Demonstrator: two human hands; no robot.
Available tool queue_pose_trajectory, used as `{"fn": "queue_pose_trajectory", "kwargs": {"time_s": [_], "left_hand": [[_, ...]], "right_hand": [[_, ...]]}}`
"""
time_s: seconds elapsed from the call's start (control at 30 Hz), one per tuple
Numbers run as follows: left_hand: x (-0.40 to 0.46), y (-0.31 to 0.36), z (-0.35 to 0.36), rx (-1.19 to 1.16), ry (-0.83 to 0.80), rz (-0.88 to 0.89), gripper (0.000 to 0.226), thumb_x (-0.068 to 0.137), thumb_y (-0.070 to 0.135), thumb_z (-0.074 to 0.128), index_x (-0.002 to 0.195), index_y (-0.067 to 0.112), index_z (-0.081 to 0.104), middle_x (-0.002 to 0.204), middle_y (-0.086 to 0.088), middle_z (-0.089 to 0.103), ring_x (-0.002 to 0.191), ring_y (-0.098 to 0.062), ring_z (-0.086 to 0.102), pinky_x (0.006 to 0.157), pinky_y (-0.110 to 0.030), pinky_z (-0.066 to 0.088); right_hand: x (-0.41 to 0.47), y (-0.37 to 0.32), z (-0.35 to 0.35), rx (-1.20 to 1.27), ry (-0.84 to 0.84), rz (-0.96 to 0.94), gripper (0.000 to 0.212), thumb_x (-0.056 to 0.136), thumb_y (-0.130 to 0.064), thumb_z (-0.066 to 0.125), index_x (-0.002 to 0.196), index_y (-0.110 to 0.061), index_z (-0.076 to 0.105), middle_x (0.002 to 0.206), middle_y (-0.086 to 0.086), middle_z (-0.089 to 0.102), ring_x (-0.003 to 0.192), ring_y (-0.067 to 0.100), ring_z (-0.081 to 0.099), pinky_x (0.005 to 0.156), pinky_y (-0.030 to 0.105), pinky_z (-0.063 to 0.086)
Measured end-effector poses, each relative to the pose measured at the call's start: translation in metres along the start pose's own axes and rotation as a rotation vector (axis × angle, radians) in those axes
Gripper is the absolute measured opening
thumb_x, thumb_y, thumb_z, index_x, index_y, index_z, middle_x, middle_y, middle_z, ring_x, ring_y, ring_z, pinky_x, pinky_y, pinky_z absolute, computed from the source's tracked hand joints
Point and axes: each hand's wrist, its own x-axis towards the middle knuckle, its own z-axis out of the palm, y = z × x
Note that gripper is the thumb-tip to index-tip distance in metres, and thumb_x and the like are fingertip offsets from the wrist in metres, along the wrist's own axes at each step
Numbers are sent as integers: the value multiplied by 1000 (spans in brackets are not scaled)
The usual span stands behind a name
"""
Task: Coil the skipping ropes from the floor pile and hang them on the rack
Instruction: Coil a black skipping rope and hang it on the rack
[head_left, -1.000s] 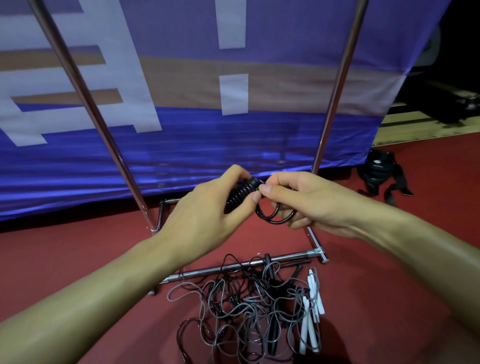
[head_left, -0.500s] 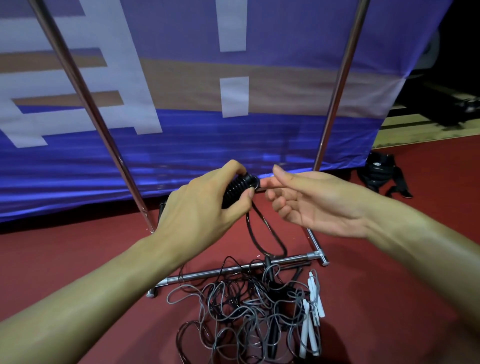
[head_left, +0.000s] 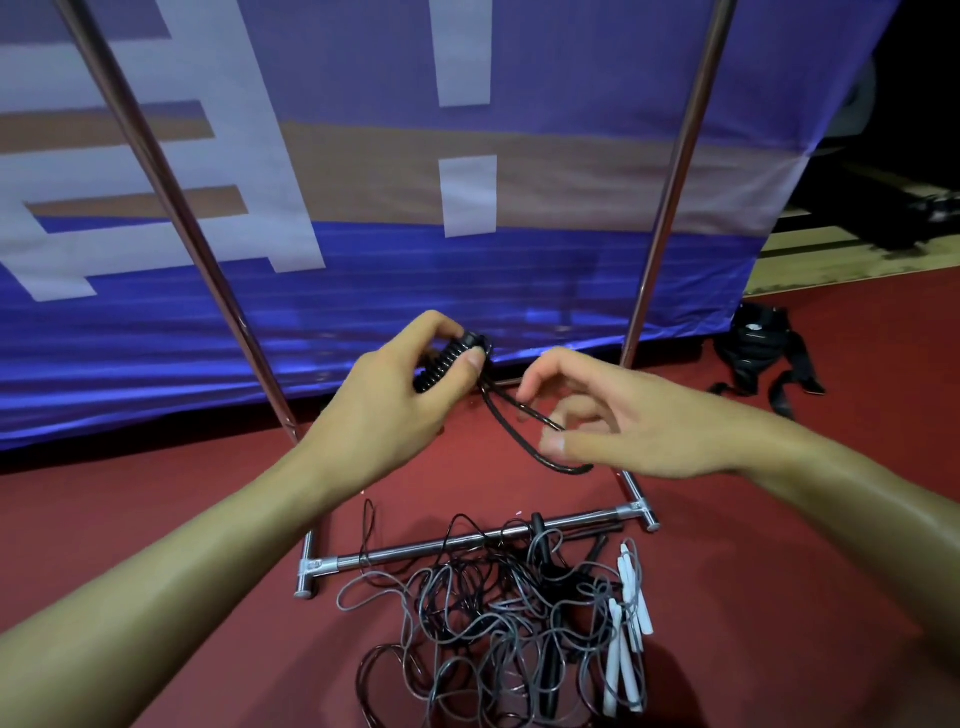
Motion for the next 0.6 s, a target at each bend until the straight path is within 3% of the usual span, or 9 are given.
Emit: {"fn": "queue_pose_trajectory", "kwargs": {"time_s": [0.13,0.23,0.3,0.4,0.47,0.53,0.6], "left_hand": [[-2,-1,0,-22,-20,-11,18,100,49,55,105,33,54,77,1,66,59,-24,63,59,-35,48],[-2,1,1,-34,-15,-16,17,100,47,57,104,31,55,80,-1,67,53,-17,57,56,-29,46],[-1,3,1,-85,-11,-47,16,101,44,58,104,29,56,77,-2,65,47,-11,52,50,-29,45],[0,7,1,-269,-42,-168,17,102,42,57,105,25,57,79,-20,58,46,-15,57,44,-33,46],[0,10,0,-334,-63,-237,19,103,43,55,106,24,56,85,-31,55,46,-18,60,44,-31,47],[-1,10,-1,-312,-70,-237,20,103,43,54,106,24,55,85,-33,55,44,-17,59,43,-31,47],[-2,9,-2,-278,-61,-208,19,103,43,54,106,25,55,81,-29,55,45,-17,61,45,-35,47]], "right_hand": [[-10,-16,-8,4,-25,-95,22,100,-22,63,121,-16,64,105,-8,67,91,15,69,84,24,51],[-11,-21,-6,-344,63,-239,22,91,-35,76,112,-28,75,102,-9,57,90,20,63,82,21,47],[-10,-23,0,-419,118,-320,23,87,-38,78,109,-30,79,101,-7,51,89,20,59,83,19,45],[-7,-27,8,-457,119,-376,18,84,-41,81,100,-31,80,104,-5,48,92,20,57,83,20,44],[-8,-28,11,-491,92,-354,28,81,-46,82,104,-32,76,108,-8,50,98,18,58,86,22,46],[-8,-28,11,-505,104,-359,30,85,-43,81,109,-27,74,107,-10,56,99,15,61,87,21,47],[-4,-27,11,-505,158,-423,16,91,-30,79,102,-19,77,101,-9,63,91,13,65,83,20,48]]}}
